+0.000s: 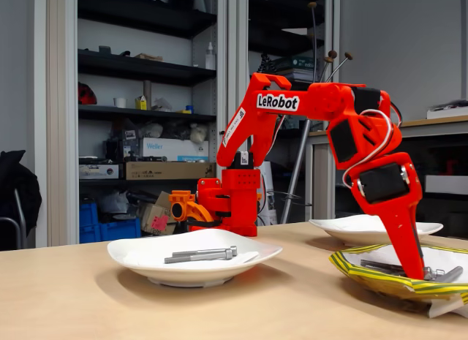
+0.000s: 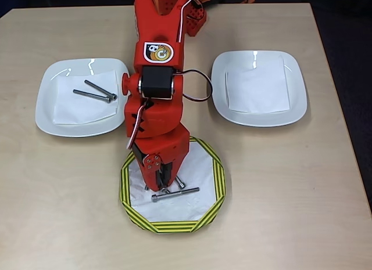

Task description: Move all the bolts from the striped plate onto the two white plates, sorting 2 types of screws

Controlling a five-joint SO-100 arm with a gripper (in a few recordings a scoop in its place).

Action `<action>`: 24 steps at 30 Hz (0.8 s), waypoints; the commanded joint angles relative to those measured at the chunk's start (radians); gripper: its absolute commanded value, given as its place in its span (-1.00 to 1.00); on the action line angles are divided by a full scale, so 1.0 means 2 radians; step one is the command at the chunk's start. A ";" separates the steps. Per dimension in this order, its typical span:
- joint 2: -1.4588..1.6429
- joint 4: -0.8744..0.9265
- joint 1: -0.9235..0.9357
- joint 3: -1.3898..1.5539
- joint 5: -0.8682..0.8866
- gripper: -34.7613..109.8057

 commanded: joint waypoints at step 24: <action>0.117 0.185 -0.041 -0.039 0.039 -0.52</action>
